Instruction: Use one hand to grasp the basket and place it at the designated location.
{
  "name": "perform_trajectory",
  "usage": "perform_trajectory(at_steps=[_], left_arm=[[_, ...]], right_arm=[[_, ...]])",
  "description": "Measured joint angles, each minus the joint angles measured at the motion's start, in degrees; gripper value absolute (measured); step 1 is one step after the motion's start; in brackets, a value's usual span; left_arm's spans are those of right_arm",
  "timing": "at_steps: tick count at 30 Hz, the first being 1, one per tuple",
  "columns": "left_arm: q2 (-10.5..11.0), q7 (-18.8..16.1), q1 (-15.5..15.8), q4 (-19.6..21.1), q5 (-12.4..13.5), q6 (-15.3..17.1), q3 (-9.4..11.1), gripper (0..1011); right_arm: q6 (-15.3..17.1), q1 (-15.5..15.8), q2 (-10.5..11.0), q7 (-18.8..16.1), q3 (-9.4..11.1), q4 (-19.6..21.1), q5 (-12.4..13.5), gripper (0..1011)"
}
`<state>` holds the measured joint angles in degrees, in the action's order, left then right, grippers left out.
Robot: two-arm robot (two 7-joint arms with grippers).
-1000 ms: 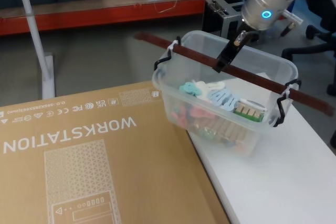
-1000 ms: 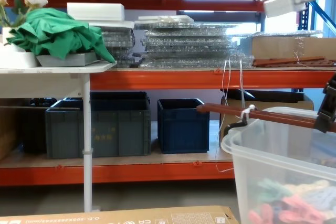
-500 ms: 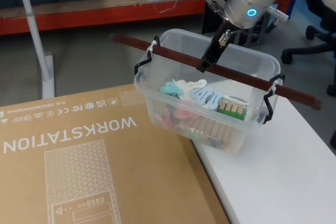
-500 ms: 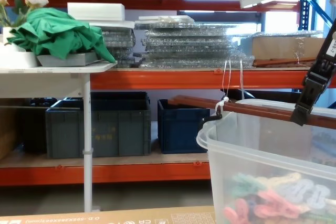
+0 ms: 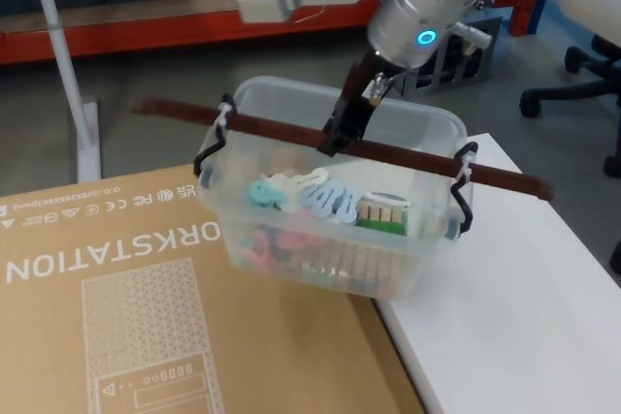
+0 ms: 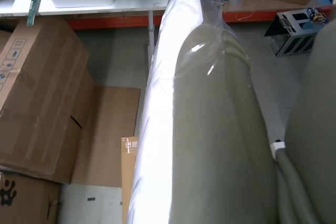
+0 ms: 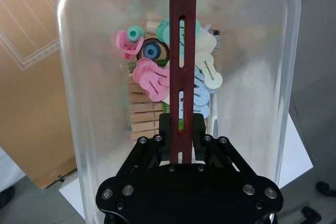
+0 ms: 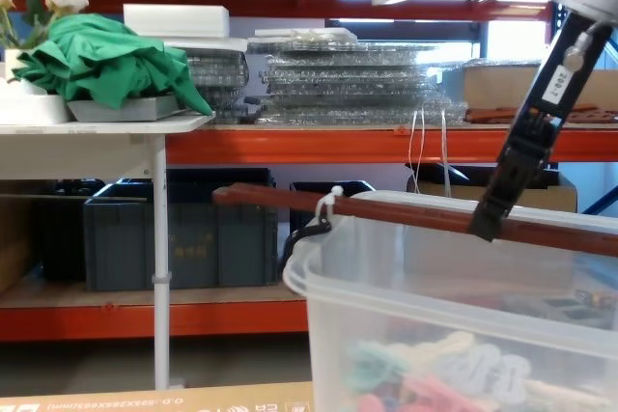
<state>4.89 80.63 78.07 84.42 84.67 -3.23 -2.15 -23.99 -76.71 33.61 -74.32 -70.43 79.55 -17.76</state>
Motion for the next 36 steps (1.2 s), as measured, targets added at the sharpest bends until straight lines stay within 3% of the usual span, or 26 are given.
perform_trajectory(at_steps=[8,21,36], left_arm=[[0.0,0.0,0.0,0.0,0.01,0.0,0.01,0],[0.0,0.0,0.0,0.0,0.01,0.0,-0.02,0],[0.0,0.0,0.0,0.0,0.0,0.0,-0.01,0]], right_arm=[[-2.6,-0.44,-0.66,0.43,-1.13,0.64,1.14,235],[-10.55,-1.64,-2.0,1.1,-2.95,1.68,4.6,235],[-13.45,-3.1,-3.53,1.36,-5.11,4.29,5.86,235]])
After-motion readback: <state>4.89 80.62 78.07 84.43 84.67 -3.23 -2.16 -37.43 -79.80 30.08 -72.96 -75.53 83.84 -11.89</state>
